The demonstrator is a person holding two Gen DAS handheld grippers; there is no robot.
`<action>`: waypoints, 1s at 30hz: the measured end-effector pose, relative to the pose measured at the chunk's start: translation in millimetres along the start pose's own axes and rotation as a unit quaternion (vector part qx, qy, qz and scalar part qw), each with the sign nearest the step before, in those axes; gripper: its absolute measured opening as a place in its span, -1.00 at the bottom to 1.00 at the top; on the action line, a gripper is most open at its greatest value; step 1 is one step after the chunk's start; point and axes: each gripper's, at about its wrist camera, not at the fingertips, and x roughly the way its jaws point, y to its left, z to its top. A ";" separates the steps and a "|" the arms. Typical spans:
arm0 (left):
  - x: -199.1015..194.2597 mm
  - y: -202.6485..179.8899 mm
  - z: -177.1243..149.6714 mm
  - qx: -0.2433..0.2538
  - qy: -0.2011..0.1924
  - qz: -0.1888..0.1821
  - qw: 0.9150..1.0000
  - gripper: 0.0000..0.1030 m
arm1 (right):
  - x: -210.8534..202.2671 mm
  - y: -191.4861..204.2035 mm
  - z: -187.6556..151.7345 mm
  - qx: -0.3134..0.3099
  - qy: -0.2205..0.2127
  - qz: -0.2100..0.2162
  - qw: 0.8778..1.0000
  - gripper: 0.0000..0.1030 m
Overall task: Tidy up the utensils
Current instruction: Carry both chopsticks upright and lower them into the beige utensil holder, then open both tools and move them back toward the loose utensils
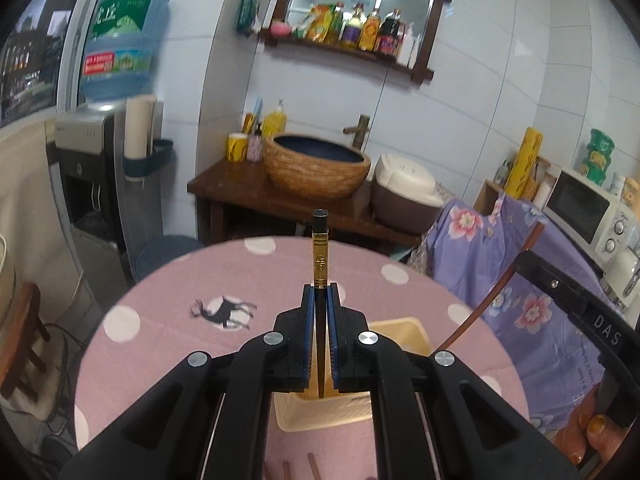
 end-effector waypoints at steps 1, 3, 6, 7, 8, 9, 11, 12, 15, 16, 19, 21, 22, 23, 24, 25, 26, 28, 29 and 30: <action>4.7 2.2 -5.0 -0.002 0.007 0.001 1.000 -0.86 | 4.1 -1.7 -5.1 0.002 0.005 -0.001 1.000 -0.85; 12.7 7.0 -12.7 -0.009 0.020 0.001 1.000 -0.86 | 10.3 -5.1 -12.5 0.007 0.012 -0.002 1.000 -0.85; 21.5 9.8 -20.8 -0.011 0.034 -0.001 0.999 -0.86 | 16.1 -7.0 -18.8 0.009 0.019 -0.004 1.000 -0.85; 23.5 9.5 -22.8 -0.009 0.035 0.002 0.999 -0.88 | 17.6 -7.4 -21.5 0.008 0.020 -0.007 1.000 -0.85; 25.4 9.8 -24.8 -0.009 0.039 0.004 0.999 -0.88 | 19.0 -7.5 -23.6 0.009 0.021 -0.007 1.000 -0.85; 27.4 10.6 -26.9 -0.012 0.043 0.001 0.999 -0.88 | 20.8 -8.8 -26.2 0.012 0.023 -0.006 1.000 -0.85; 28.4 12.0 -29.6 -0.015 0.048 0.001 0.999 -0.88 | 22.1 -11.2 -30.5 0.016 0.024 -0.006 1.000 -0.85; 27.9 11.6 -30.5 -0.015 0.047 0.001 0.999 -0.88 | 22.6 -13.0 -32.2 0.021 0.023 -0.005 1.000 -0.85; 22.3 10.9 -30.5 -0.017 0.044 -0.011 0.999 -0.88 | 20.2 -14.9 -34.8 0.027 0.016 -0.002 1.000 -0.83; 19.2 10.5 -30.4 -0.015 0.043 -0.015 0.999 -0.85 | 17.9 -14.3 -35.3 0.025 0.013 0.000 1.000 -0.81; 2.7 9.1 -34.8 -0.008 0.028 -0.018 0.999 -0.17 | 4.0 -9.9 -39.1 0.015 -0.004 0.000 1.000 -0.06; -14.4 10.7 -42.4 -0.007 0.009 -0.019 1.000 0.12 | -11.5 -6.4 -45.2 0.009 -0.022 -0.006 1.000 0.16; -20.1 11.4 -46.7 -0.004 0.005 -0.019 1.000 0.17 | -17.7 -5.0 -47.8 0.003 -0.025 -0.011 1.000 0.16; -27.6 13.2 -53.9 0.001 0.003 -0.017 1.000 0.26 | -23.0 -3.3 -51.6 -0.004 -0.025 -0.013 1.000 0.18; -32.7 15.6 -61.0 0.002 0.005 -0.013 1.000 0.32 | -28.1 -2.5 -56.5 -0.009 -0.023 -0.013 1.000 0.23; -37.3 19.1 -69.2 0.001 0.008 -0.009 1.000 0.43 | -34.3 -1.9 -64.4 -0.013 -0.020 -0.017 1.000 0.27; -41.2 23.1 -78.5 0.000 0.010 -0.007 1.000 0.46 | -38.7 -1.9 -71.0 -0.017 -0.017 -0.023 0.999 0.31; -46.6 32.0 -96.3 0.004 0.014 0.006 1.000 0.46 | -45.8 -2.4 -87.4 -0.031 -0.004 -0.034 0.999 0.31; -48.5 36.9 -106.9 0.007 0.017 0.022 1.000 0.46 | -48.8 -3.7 -96.9 -0.035 0.001 -0.041 0.999 0.31; -49.7 41.4 -116.4 0.008 0.023 0.034 0.999 0.46 | -51.4 -5.6 -108.3 -0.038 0.011 -0.049 0.998 0.31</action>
